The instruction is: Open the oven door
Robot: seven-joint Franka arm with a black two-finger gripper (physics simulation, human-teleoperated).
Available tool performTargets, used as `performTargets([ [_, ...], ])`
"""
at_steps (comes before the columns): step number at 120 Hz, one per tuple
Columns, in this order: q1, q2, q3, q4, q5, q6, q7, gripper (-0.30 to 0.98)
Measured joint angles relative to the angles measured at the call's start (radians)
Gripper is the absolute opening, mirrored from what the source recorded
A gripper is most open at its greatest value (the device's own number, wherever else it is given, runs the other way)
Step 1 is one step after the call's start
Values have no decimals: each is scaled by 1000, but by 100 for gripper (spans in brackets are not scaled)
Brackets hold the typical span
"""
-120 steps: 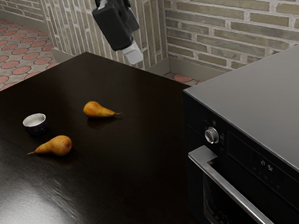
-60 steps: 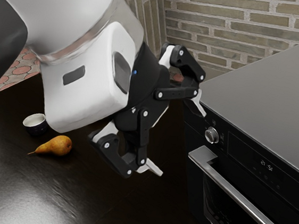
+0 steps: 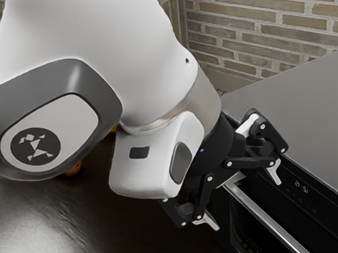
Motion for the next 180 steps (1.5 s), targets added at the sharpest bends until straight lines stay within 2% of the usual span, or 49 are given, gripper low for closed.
performTargets([
  [16, 1, 36, -19, -4, 2, 30, 46, 69],
  [42, 2, -8, -22, -83, 5, 76, 94, 69],
  [180, 10, 8, -19, -166, 18, 154, -15, 69],
])
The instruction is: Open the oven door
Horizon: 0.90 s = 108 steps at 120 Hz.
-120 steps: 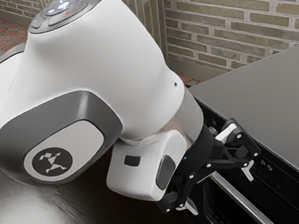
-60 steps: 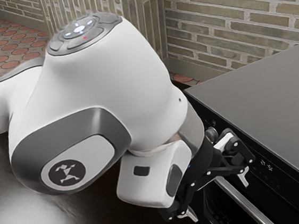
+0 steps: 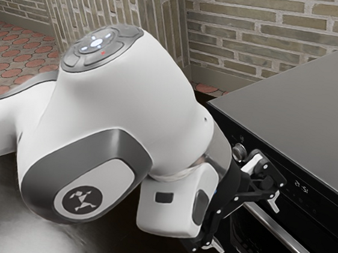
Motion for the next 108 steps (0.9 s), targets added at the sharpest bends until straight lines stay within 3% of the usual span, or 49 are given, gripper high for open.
performTargets([
  [28, 0, -19, 1, -41, 0, 9, -5, 70],
  [48, -31, -115, -4, -147, -2, 36, -8, 67],
  [55, -169, -334, -11, -348, -11, 66, -10, 60],
  [58, -274, -460, -38, -450, -15, 74, -15, 57],
  [62, -454, -618, -139, -527, -12, 60, -30, 59],
  [66, -624, -728, -201, -425, 52, 8, -57, 61],
  [69, -652, -745, -166, -267, 123, -35, -81, 62],
  [72, -550, -685, -63, -29, 183, -84, -111, 63],
  [77, -260, -507, 100, 321, 244, -184, -181, 64],
  [80, -89, -343, 163, 478, 258, -253, -232, 64],
  [84, 52, -111, 236, 630, 267, -333, -301, 65],
  [92, 185, 234, 308, 775, 281, -463, -443, 66],
  [102, 283, 451, 330, 797, 286, -568, -605, 67],
  [108, 274, 507, 336, 795, 280, -612, -692, 68],
])
